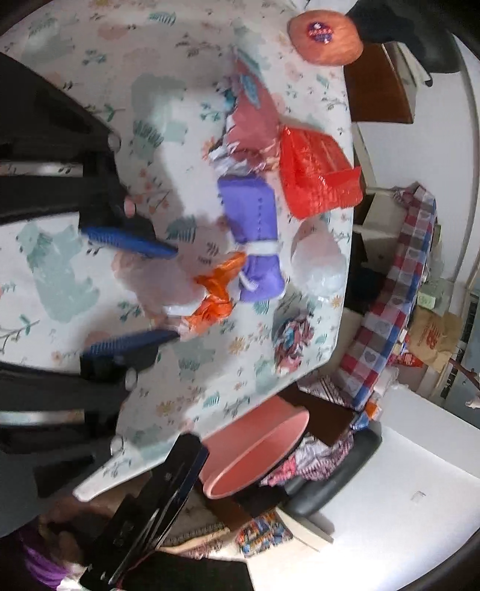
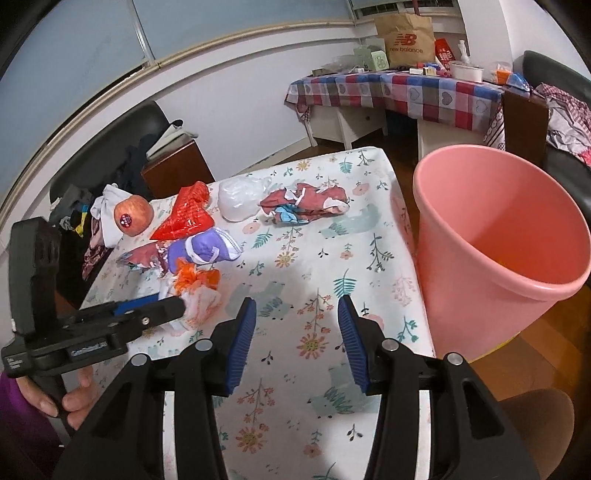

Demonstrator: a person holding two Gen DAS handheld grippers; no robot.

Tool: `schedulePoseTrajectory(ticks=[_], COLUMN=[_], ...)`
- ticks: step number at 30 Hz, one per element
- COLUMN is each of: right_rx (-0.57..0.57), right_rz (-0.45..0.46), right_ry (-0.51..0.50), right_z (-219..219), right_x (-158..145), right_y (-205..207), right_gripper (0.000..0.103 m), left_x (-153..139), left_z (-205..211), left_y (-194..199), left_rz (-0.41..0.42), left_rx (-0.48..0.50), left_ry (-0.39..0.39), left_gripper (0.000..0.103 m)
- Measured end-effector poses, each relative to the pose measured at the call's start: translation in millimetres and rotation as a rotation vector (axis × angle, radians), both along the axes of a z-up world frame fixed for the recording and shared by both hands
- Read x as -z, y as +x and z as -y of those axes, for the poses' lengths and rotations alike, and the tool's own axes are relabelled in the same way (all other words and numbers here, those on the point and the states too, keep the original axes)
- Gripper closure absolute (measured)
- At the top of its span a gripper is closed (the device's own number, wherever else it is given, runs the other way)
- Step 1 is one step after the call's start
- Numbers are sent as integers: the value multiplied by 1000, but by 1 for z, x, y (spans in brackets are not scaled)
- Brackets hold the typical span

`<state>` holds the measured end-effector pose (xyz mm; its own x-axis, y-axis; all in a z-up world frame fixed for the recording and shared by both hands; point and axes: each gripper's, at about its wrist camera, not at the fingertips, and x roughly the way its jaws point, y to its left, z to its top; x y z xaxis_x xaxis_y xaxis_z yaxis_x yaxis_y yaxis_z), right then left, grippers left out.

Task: Collect trash
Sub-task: 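Move both open tools back over the table toward the remaining trash, then grasp the crumpled red-blue wrapper with the right tool while the left tool grasps the orange-tied white bag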

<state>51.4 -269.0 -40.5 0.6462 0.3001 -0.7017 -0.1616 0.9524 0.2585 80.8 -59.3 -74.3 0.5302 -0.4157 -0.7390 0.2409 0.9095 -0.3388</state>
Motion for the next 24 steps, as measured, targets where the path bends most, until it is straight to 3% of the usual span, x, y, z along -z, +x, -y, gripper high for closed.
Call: schedulePoseTrajectory(ticks=[5, 13, 16, 18, 24], right_rx=[1, -46, -66, -89, -220], right_rz=[7, -34, -5, 18, 45], right_ry=[0, 72, 73, 35, -223], right_z=[4, 7, 1, -7, -32], right_x=[-2, -4, -10, -12, -1], right_y=[18, 72, 88, 95, 114], right_gripper=[56, 56, 56, 56, 56], left_x=[-4, -10, -8, -7, -5], left_z=[-2, -16, -19, -20, -24], left_y=[-7, -14, -13, -12, -11], left_rz=[34, 55, 51, 47, 42], left_rx=[8, -19, -26, -27, -27], left_ry=[19, -7, -8, -7, -5], left_gripper=[80, 81, 81, 81, 81])
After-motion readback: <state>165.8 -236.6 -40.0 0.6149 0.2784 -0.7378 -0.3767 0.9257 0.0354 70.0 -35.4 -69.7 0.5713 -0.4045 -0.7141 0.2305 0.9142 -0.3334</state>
